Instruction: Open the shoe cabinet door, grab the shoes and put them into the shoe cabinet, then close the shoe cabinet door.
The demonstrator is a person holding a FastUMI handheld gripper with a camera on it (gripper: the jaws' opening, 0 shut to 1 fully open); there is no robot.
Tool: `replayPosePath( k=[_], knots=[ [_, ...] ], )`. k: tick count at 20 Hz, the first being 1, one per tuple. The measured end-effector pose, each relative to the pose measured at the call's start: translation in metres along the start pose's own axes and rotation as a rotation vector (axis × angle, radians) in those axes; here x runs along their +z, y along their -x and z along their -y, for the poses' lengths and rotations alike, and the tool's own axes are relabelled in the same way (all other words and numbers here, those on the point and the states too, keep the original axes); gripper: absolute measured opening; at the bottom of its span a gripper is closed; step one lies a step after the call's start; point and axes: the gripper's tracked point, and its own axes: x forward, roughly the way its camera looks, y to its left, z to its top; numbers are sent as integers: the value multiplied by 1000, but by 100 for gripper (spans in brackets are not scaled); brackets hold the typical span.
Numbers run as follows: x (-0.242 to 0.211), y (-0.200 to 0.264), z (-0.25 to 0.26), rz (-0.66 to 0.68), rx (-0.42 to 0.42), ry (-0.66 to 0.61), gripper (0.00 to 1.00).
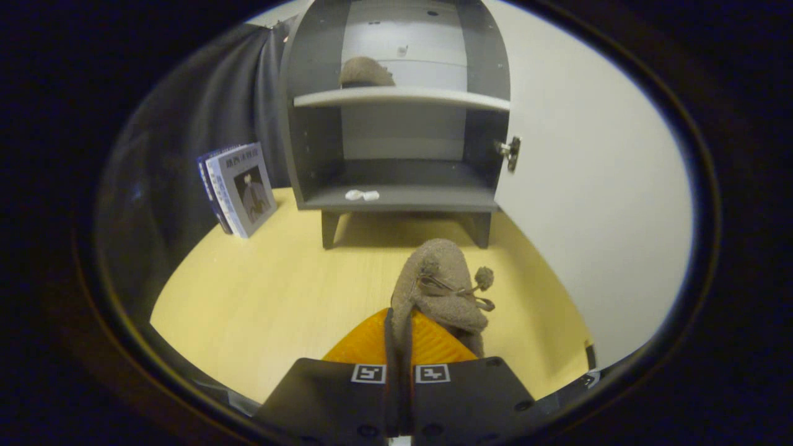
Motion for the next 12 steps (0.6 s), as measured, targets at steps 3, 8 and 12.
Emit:
replayPosePath(
  k=[3,8,12],
  knots=[
    [68,22,6,67,17,-14,3],
    [175,42,5,185,23,40,3],
    [252,22,-4,268,10,45,3]
  ],
)
